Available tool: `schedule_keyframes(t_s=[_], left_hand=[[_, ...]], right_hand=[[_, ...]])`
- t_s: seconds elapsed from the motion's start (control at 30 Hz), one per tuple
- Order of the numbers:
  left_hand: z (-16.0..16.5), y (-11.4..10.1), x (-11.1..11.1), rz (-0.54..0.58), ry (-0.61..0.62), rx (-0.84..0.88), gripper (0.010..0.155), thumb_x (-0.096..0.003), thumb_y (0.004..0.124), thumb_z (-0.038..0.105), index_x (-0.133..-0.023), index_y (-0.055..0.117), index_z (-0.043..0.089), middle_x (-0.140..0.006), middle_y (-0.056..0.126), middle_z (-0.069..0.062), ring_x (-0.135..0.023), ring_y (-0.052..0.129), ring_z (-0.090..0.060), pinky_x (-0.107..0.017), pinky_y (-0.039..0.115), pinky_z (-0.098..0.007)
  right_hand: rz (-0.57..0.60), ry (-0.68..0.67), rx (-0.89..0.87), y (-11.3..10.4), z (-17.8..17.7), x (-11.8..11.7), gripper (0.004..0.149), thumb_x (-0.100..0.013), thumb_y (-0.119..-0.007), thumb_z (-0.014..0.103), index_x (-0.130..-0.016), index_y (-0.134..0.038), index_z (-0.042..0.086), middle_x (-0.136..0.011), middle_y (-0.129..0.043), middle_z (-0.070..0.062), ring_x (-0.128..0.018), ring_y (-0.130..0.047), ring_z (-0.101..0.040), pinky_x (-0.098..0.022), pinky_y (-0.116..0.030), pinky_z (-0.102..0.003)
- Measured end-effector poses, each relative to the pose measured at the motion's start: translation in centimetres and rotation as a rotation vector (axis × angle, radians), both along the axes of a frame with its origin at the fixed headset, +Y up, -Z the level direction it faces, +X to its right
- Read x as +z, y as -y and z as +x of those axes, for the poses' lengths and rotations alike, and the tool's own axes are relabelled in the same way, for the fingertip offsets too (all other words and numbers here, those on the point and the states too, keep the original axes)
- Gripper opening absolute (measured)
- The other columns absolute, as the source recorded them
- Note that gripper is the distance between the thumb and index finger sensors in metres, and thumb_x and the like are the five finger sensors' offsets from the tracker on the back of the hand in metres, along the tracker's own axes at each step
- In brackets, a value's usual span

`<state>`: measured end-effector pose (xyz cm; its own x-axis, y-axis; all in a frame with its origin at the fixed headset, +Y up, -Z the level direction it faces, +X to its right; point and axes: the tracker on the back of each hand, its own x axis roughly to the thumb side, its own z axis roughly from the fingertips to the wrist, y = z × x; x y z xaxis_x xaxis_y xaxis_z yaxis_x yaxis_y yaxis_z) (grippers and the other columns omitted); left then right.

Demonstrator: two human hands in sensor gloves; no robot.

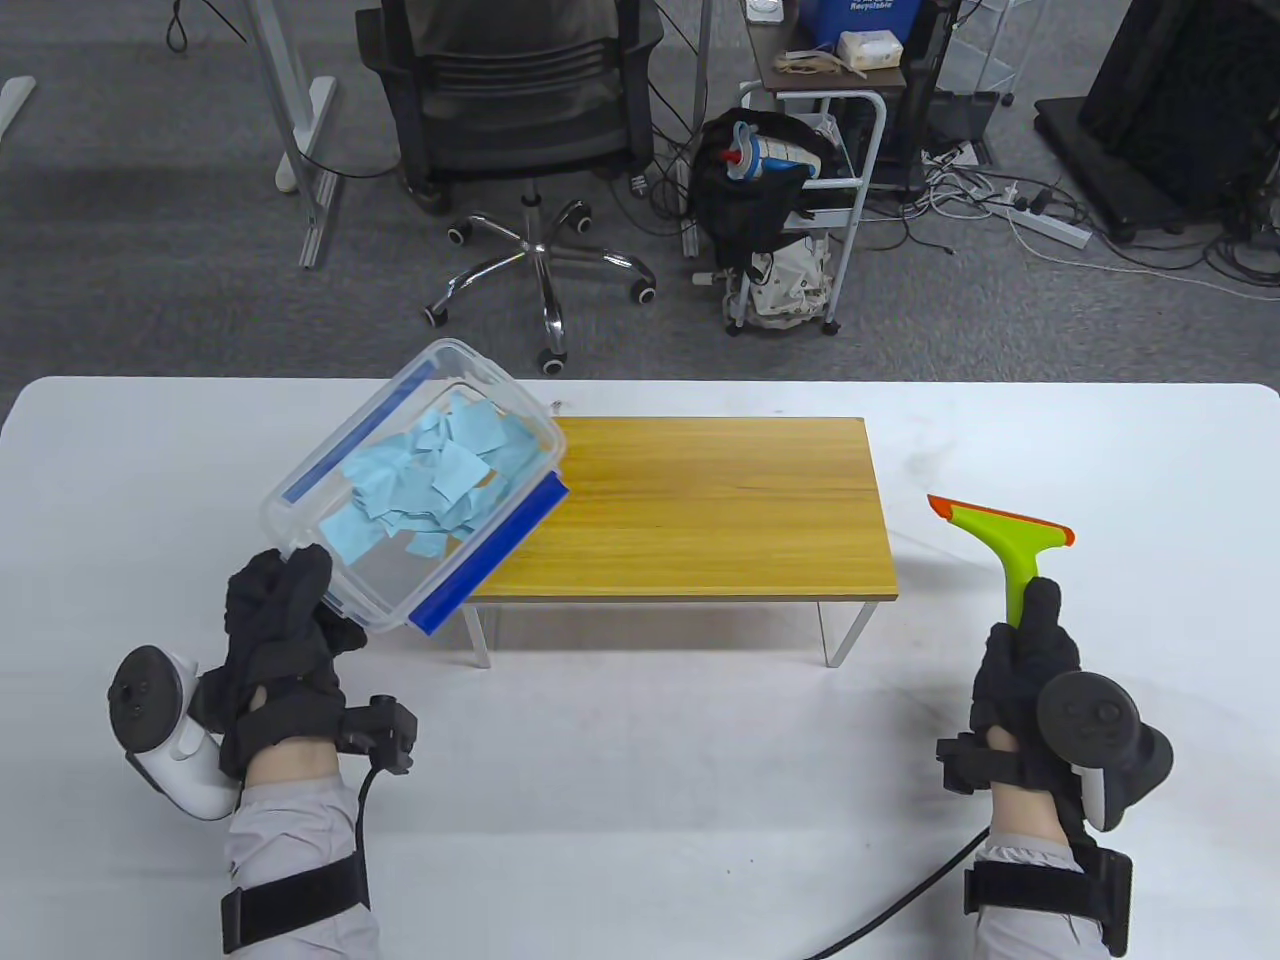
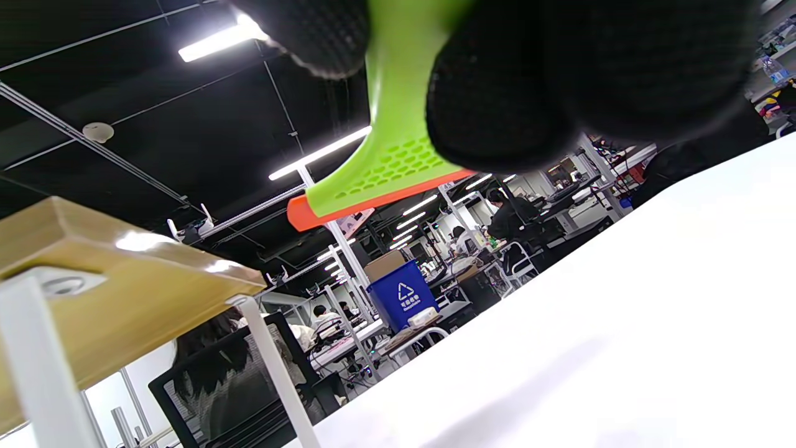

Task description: Scrape paper scraps from tabletop organizer into plastic storage box

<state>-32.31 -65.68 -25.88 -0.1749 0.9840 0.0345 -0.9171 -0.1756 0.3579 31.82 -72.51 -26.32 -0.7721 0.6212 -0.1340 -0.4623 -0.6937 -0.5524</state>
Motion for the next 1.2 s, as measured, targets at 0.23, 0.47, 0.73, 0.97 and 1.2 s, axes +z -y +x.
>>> schedule_keyframes(t_s=[0.23,0.47,0.73,0.97,1.2], left_hand=[[-2.2,4.5,-0.2,-0.094,-0.153,0.193,0.072,-0.0655,0.073,0.046,-0.102,0.024,0.009,-0.089,0.058,-0.015,-0.068,0.081,-0.030,-0.050,0.078,-0.035],[-3.7,9.5,-0.1,-0.275,-0.297,0.229,0.072,-0.0655,0.073,0.045,-0.101,0.021,0.010,-0.091,0.055,-0.016,-0.073,0.078,-0.031,-0.053,0.076,-0.037],[-4.3,13.5,0.9,-0.432,-0.372,0.252,0.072,-0.0656,0.072,0.044,-0.101,0.021,0.009,-0.091,0.054,-0.017,-0.074,0.077,-0.033,-0.054,0.076,-0.038],[-4.6,14.2,1.3,-0.479,-0.382,0.274,0.072,-0.0657,0.072,0.043,-0.101,0.020,0.008,-0.092,0.053,-0.018,-0.074,0.077,-0.034,-0.054,0.076,-0.039],[-4.5,13.7,2.0,-0.520,-0.342,0.257,0.083,-0.0668,0.068,0.045,-0.105,0.006,0.005,-0.107,0.030,-0.029,-0.091,0.061,-0.047,-0.066,0.065,-0.054]], right_hand=[[-0.009,0.003,-0.028,0.3,0.3,-0.1,0.056,-0.051,-0.074,0.028,-0.102,-0.055,0.013,-0.080,-0.077,-0.034,-0.040,-0.099,-0.035,-0.024,-0.088,-0.044],[-0.018,0.005,-0.031,0.4,0.3,-0.1,0.056,-0.051,-0.074,0.028,-0.102,-0.055,0.012,-0.080,-0.077,-0.035,-0.040,-0.099,-0.035,-0.024,-0.088,-0.044],[-0.032,0.003,-0.036,0.5,0.2,-0.1,0.056,-0.051,-0.075,0.027,-0.102,-0.056,0.012,-0.080,-0.077,-0.035,-0.039,-0.099,-0.035,-0.024,-0.088,-0.044],[-0.035,0.001,-0.037,0.5,0.2,-0.2,0.056,-0.051,-0.075,0.028,-0.102,-0.056,0.012,-0.080,-0.077,-0.035,-0.039,-0.099,-0.035,-0.024,-0.089,-0.044],[-0.039,-0.007,-0.048,0.6,0.1,-0.3,0.056,-0.051,-0.075,0.028,-0.102,-0.056,0.012,-0.080,-0.078,-0.035,-0.039,-0.099,-0.035,-0.024,-0.089,-0.044]])
